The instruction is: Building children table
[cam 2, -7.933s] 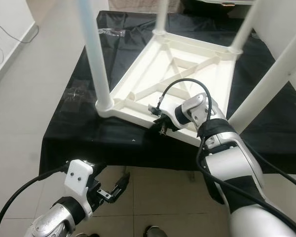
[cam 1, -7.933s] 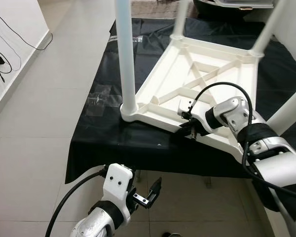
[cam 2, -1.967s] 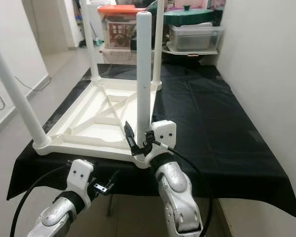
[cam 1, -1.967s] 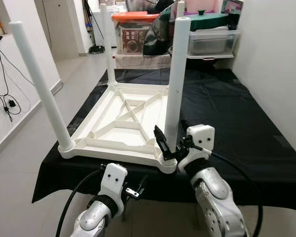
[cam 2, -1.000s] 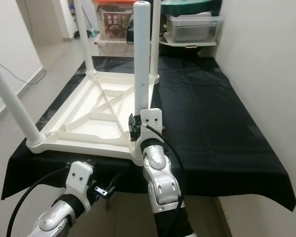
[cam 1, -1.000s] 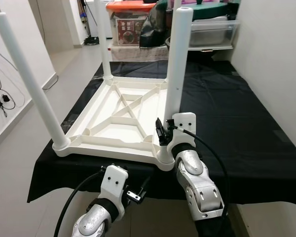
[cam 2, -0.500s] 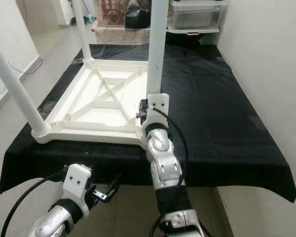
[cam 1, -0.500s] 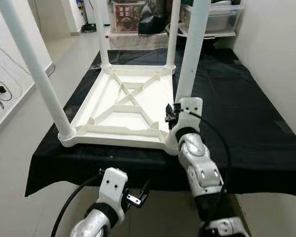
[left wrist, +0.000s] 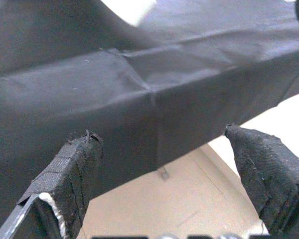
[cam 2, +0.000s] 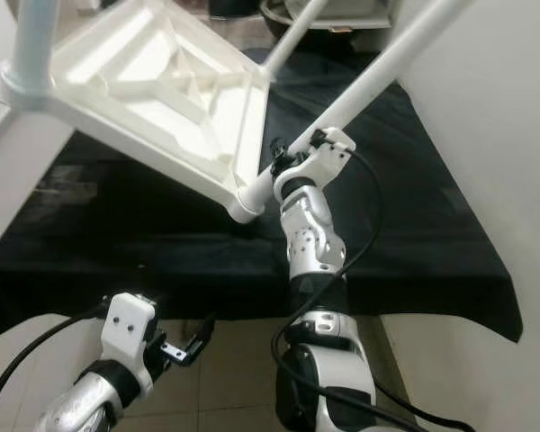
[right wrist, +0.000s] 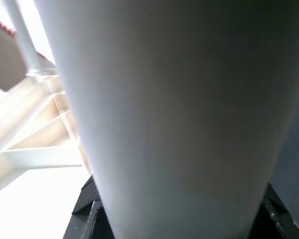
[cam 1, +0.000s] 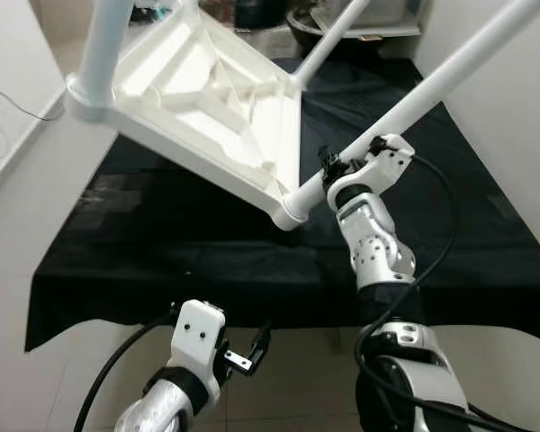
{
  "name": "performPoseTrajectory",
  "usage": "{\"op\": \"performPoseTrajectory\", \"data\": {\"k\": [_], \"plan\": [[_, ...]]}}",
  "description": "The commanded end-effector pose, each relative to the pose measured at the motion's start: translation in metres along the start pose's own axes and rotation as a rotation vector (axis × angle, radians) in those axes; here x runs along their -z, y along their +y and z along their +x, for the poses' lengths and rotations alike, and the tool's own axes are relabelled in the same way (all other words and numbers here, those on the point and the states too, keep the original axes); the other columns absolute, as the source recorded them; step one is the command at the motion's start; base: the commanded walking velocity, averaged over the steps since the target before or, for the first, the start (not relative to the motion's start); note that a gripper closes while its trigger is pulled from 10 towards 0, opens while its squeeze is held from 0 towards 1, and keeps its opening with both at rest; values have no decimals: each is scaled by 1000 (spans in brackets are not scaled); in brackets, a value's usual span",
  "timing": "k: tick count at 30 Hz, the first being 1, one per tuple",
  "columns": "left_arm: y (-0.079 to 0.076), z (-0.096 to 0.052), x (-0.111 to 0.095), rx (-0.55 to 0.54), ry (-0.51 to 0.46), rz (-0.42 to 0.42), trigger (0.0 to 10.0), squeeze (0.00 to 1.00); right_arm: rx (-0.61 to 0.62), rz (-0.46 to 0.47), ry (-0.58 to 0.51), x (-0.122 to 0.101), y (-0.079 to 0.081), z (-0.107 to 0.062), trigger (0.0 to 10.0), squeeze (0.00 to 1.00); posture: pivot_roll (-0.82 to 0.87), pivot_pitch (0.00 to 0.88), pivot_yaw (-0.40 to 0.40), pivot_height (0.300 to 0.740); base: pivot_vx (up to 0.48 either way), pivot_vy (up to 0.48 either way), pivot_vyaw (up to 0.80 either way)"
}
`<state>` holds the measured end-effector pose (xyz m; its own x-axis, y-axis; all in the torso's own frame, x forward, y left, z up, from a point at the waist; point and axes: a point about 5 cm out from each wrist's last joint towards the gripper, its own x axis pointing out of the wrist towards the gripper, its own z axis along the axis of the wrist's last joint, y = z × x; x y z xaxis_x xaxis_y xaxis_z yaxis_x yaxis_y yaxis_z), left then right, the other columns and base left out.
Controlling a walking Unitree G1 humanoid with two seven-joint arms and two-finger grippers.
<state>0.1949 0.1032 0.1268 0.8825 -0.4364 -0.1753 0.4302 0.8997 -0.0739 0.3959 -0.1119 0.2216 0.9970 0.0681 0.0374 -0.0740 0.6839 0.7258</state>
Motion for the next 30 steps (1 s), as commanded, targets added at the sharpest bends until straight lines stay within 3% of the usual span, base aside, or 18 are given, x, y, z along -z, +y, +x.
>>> {"op": "performPoseTrajectory", "data": {"k": [1, 2, 7, 11, 14, 17, 19, 21, 22, 23, 24, 27, 28, 30], "plan": [[-2, -4, 2, 8, 21, -5, 10000, 0, 64, 173, 330, 68, -8, -8, 0, 0, 133, 233, -3, 740, 0, 0, 0], [-2, -4, 2, 8, 21, -5, 10000, 0, 64, 173, 330, 68, -8, -8, 0, 0, 133, 233, -3, 740, 0, 0, 0], [-4, -9, 0, 15, 33, -8, 10000, 0, 169, 349, 438, 91, -14, -12, 0, 0, 144, 249, 0, 740, 0, 0, 0], [-5, -10, 0, 19, 39, -11, 10000, 0, 206, 426, 443, 96, -14, -12, 0, 0, 144, 249, 2, 740, 0, 0, 0], [-6, -11, -1, 23, 46, -14, 10000, 0, 279, 490, 386, 96, -13, -11, 0, 0, 141, 246, 2, 740, 0, 0, 0], [-6, -11, -1, 24, 48, -15, 10000, 0, 319, 499, 355, 95, -15, -11, 0, 0, 142, 243, 1, 740, 0, 0, 0], [-7, -11, -1, 26, 51, -17, 10000, 0, 411, 497, 250, 89, -17, -12, 0, 0, 145, 239, -4, 740, 0, 0, 0], [-7, -11, -1, 26, 52, -17, 10000, 0, 429, 495, 230, 88, -17, -12, 0, 0, 145, 239, -4, 740, 0, 0, 0], [-7, -11, -1, 26, 53, -17, 10000, 0, 441, 493, 211, 86, -17, -12, 5882, 0, 146, 235, -6, 740, 0, 0, 0], [-7, -11, -1, 26, 53, -17, 10000, 0, 441, 493, 211, 86, -17, -12, 5882, 0, 146, 235, -6, 740, 0, 0, 0], [-7, -11, -1, 26, 54, -18, 10000, 0, 452, 496, 199, 85, -15, -12, 9608, 0, 146, 233, -6, 740, 0, 0, 0], [-7, -10, -1, 27, 56, -17, 10000, 0, 456, 509, 164, 81, -10, -11, 10000, 0, 143, 223, -8, 740, 0, 0, 0], [-8, -10, 0, 29, 57, -17, 10000, 0, 451, 515, 145, 77, -4, -10, 10000, 1000, 141, 218, -6, 740, 0, 0, 0], [-8, -9, 0, 29, 57, -18, 10000, 0, 448, 515, 142, 76, -2, -10, 10000, 1000, 141, 218, -6, 740, 0, 0, 0]]}}
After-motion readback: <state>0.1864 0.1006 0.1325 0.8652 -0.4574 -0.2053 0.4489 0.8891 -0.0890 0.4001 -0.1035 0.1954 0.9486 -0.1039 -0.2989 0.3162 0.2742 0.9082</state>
